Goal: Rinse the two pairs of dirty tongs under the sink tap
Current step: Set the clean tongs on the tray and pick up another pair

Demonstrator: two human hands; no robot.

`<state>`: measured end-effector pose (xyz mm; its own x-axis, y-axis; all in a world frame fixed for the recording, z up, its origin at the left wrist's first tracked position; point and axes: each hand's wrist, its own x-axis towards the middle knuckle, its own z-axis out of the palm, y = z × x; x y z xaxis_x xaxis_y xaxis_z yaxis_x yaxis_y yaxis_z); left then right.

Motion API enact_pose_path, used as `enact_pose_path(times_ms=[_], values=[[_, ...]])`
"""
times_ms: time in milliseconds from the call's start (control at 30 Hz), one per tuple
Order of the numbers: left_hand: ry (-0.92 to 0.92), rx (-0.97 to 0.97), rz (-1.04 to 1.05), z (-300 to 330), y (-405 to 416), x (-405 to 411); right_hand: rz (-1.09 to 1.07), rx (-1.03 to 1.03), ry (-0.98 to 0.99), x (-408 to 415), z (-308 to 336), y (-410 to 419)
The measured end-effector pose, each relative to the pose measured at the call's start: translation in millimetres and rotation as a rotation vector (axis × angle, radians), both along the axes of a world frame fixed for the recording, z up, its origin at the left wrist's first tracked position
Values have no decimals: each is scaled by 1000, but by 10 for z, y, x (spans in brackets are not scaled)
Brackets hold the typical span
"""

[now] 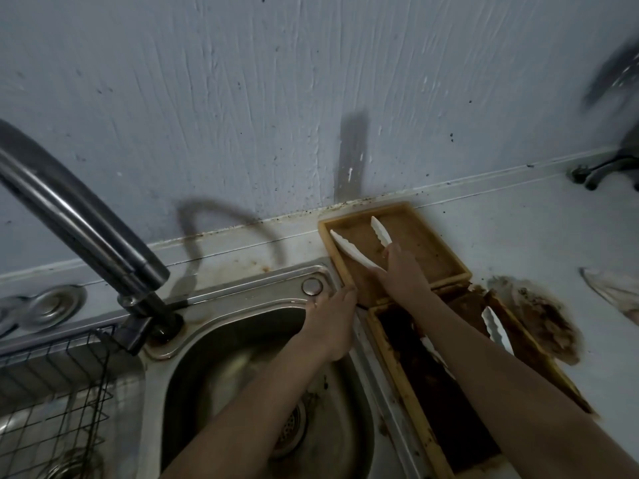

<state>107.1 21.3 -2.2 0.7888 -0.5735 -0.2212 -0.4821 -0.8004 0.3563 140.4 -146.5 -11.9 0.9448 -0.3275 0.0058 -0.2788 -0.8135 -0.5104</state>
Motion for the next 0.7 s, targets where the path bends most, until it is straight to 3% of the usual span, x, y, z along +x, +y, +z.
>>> enact_pose_path(times_ms=[100,367,500,700], values=[[18,55,-7,36,6,-49,52,-12,-13,-12,46,-13],[-138,-63,-98,-2,27,-388,-40,-140,-440,-793,348,-274],[-127,-79,-215,-104,101,-635,-105,-249,-356,-1483,275,-392],[-96,-52,-302,-108,86,-879,-189,-241,1,-2141,16,-319]])
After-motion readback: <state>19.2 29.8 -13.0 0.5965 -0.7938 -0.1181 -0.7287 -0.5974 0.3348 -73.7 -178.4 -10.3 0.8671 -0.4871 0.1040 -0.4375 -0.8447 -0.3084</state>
